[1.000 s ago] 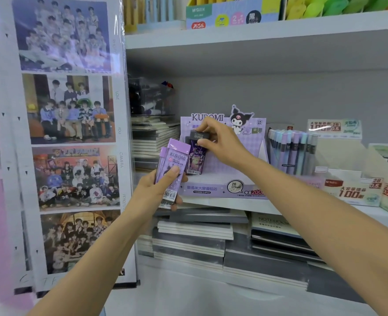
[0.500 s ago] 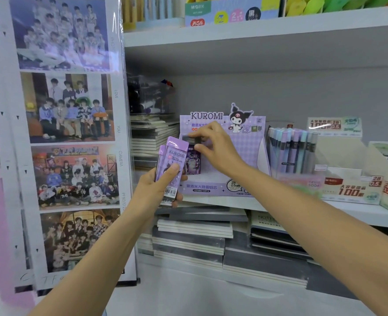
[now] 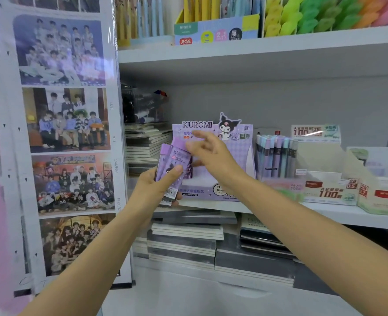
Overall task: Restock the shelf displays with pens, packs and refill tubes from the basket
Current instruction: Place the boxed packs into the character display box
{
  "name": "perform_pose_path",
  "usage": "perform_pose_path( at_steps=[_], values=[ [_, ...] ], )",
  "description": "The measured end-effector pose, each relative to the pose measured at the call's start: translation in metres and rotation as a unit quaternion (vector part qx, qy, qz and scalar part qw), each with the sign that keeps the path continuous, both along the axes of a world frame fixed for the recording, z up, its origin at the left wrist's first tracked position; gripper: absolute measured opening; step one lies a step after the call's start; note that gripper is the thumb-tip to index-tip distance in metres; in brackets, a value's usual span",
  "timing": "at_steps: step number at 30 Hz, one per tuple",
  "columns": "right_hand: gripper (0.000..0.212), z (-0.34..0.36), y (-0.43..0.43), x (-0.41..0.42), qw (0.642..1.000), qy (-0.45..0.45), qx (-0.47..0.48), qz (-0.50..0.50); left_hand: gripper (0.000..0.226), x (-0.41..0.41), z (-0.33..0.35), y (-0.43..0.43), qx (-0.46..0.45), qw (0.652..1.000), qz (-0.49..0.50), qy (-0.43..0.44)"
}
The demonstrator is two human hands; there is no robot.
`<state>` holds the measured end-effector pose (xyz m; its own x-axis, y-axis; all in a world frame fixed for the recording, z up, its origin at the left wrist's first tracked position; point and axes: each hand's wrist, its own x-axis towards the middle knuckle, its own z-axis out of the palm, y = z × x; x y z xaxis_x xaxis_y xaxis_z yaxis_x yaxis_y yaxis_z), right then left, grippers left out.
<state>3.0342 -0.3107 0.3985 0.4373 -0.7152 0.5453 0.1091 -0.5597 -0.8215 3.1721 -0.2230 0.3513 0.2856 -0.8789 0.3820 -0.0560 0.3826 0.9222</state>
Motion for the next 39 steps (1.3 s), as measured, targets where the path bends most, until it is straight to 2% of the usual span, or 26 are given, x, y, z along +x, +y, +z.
perform_pose_path(
  at_steps=[3, 5, 8, 11, 14, 17, 26, 30, 36, 39],
  values=[
    [0.022, -0.004, 0.008, -0.007, 0.999, -0.01, 0.017, 0.038, 0.042, -0.011, 0.002, 0.003, 0.003, 1.0, -0.023, -0.02],
    [0.018, 0.003, 0.007, -0.018, 0.999, -0.038, 0.029, 0.023, 0.04, -0.013, 0.004, 0.003, 0.012, 0.999, -0.036, 0.005],
    [0.021, 0.021, -0.003, -0.037, 0.994, -0.097, 0.047, -0.036, 0.029, -0.01, 0.007, 0.0, 0.031, 0.997, -0.023, 0.067],
    [0.017, 0.037, -0.016, -0.049, 0.984, -0.122, -0.014, -0.128, 0.021, -0.004, 0.005, -0.004, 0.012, 0.999, 0.004, 0.053],
    [0.008, 0.039, -0.026, -0.05, 0.978, -0.041, -0.08, -0.188, 0.018, -0.005, -0.002, -0.007, 0.014, 0.999, -0.008, 0.042],
    [0.015, 0.027, -0.035, -0.042, 0.971, 0.049, -0.101, -0.213, 0.019, -0.008, -0.012, -0.012, 0.048, 0.998, -0.024, 0.013],
    [0.017, 0.009, -0.046, -0.019, 0.955, 0.154, -0.143, -0.209, 0.021, 0.003, -0.024, -0.018, 0.045, 0.998, -0.034, -0.01],
    [0.023, 0.019, -0.051, -0.022, 0.928, 0.233, -0.206, -0.206, 0.021, 0.006, -0.023, -0.019, 0.048, 0.997, -0.055, -0.026],
    [0.025, 0.014, -0.056, -0.013, 0.902, 0.233, -0.265, -0.247, 0.021, 0.008, -0.025, -0.019, 0.039, 0.997, -0.061, -0.026],
    [0.027, 0.012, -0.06, -0.015, 0.899, 0.234, -0.261, -0.263, 0.021, 0.008, -0.025, -0.021, 0.038, 0.997, -0.061, -0.024]
  ],
)
